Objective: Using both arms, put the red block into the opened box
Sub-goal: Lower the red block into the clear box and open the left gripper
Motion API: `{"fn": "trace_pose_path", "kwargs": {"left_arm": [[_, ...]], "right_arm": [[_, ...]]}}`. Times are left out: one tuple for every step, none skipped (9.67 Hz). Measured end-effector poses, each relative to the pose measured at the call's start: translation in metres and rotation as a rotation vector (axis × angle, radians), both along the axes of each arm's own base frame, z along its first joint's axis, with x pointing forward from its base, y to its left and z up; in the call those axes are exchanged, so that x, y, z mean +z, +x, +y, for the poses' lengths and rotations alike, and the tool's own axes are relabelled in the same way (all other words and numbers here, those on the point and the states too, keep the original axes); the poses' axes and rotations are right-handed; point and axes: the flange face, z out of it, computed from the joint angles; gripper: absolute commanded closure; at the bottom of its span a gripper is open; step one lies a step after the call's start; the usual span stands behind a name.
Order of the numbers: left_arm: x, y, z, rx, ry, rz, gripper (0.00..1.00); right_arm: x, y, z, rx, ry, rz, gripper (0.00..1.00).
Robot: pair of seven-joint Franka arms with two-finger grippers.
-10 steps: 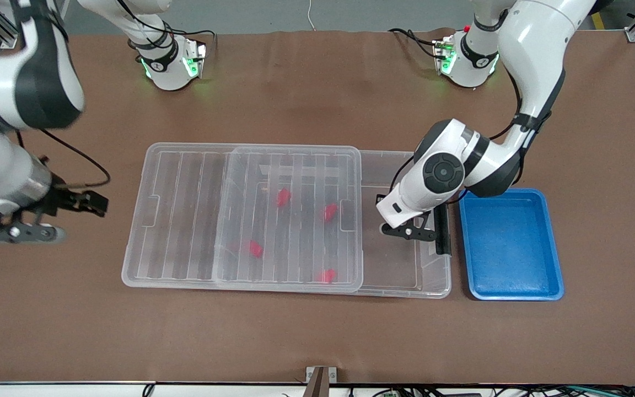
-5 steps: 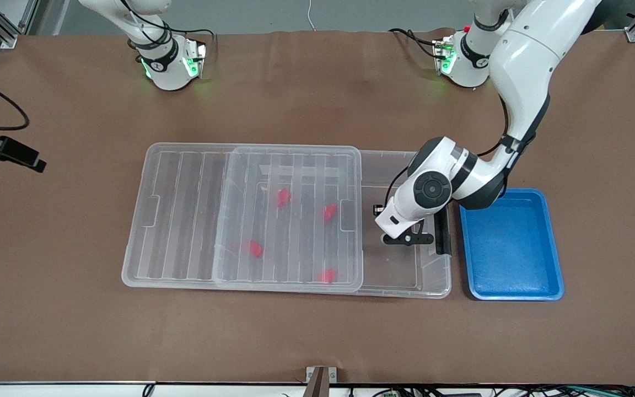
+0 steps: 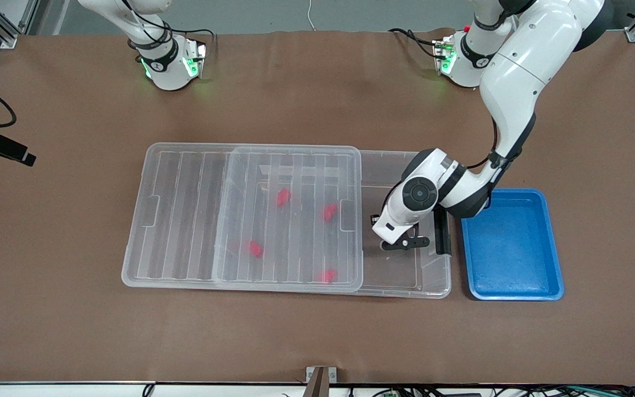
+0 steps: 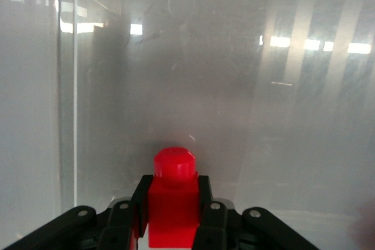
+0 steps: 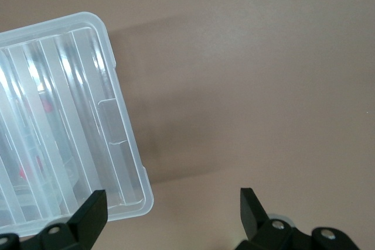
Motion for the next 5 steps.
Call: {"fn": "trace_pose_path", "kwargs": {"left_arm": [[0.000,0.001,0.000,0.004,-0.002,-0.003,0.00],[0.002,0.002,0.000,0.010,-0.005,-0.010,0.00],[0.007,0.007,0.001,0.018,-0.011,-0.023,0.00],[0.023,0.014,0.002,0.025,-0.019,-0.051,0.00],[0.049,0.020,0.001,0.027,-0.027,-0.089,0.00]], "right_arm": [[0.000,0.000,0.001,0.003,0.000,0.001,0.00],[0.000,0.000,0.002,0.004,0.000,0.002,0.00],[0.000,0.000,0.002,0.004,0.000,0.002,0.00],[-0.001,0.000,0.001,0.003,0.000,0.003,0.00],[-0.001,0.000,0.001,0.003,0.000,0.003,0.00]]}}
